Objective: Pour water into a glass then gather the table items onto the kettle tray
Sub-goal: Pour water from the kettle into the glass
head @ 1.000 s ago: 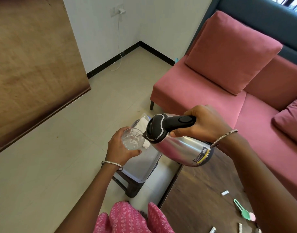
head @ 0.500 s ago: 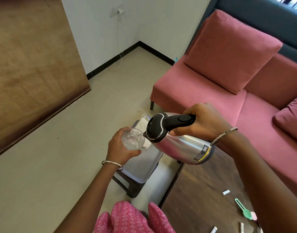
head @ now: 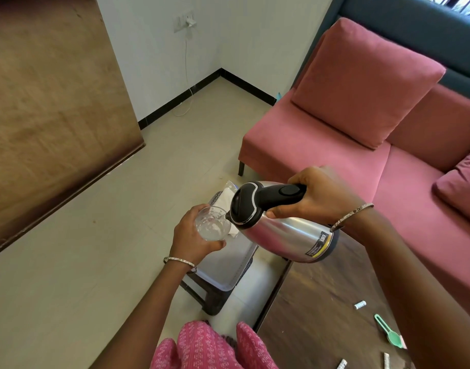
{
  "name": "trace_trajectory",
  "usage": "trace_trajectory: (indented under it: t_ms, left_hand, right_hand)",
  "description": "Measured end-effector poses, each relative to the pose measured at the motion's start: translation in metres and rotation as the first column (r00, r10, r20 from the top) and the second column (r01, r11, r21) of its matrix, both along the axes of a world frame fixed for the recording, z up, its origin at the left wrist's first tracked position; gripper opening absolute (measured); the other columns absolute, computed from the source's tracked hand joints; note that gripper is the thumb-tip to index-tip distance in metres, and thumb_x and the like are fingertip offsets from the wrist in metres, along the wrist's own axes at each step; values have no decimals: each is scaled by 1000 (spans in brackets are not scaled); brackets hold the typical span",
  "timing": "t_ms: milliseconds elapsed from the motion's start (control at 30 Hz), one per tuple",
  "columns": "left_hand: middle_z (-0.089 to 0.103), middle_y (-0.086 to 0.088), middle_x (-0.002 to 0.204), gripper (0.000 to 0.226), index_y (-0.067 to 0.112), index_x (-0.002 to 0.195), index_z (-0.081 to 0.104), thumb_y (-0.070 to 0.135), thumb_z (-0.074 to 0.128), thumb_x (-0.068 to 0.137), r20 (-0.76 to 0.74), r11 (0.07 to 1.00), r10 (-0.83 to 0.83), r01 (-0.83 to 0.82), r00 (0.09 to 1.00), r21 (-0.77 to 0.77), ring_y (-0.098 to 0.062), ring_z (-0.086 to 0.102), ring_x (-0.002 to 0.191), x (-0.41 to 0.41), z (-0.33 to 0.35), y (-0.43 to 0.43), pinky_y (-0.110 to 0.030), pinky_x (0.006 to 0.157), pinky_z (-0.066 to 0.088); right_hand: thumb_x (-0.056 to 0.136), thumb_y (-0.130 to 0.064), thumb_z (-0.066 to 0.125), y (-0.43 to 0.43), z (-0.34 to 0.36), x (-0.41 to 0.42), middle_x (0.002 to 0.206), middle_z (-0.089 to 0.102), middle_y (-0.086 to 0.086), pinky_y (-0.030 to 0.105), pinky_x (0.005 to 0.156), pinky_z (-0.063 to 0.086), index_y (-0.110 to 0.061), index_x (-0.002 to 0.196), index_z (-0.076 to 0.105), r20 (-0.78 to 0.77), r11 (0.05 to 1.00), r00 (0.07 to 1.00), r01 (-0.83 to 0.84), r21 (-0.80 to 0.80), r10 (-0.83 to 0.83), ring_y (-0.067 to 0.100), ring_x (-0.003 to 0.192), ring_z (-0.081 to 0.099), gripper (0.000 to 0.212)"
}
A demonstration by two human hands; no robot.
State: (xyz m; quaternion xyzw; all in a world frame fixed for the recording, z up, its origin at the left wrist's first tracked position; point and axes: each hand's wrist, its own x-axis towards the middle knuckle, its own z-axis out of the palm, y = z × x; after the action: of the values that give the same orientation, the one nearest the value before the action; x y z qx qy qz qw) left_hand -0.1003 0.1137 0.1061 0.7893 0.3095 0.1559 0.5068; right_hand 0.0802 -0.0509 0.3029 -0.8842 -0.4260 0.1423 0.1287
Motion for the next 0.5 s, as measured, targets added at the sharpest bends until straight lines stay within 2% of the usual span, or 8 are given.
trace_trajectory:
  t_ms: [100,267,500]
  left_hand:
    - [60,8,119,90,27,124,52,30,94,45,1,1000,-1,1,1000,0,-12,57,104,0,0,0,-9,77,45]
    - [59,7,120,90,26,125,51,29,94,46,8,1000,-2,1,1000,7,-13,57,105,-2,-1,-1,-20,82,50]
    - [59,10,117,89,30,123,51,31,94,45,4,1000,-3,3,1000,0,-11,56,103,-5,-3,-4,-12,77,46]
  right_hand:
    - [50,-76,71,-2,-1,-1,47,49,3,33,45,36,-20,61,65,2,1000,1000,-15,3,15,12,44,38,57]
    - [50,-77,71,-3,-2,-2,46,47,0,32,46,34,-20,61,66,-12,1000,1000,-26,9,26,12,45,38,58]
    - [53,-73,76,-5,-1,-5,44,42,-2,31,46,32,-19,59,63,13,999,999,-36,-8,36,14,45,36,56]
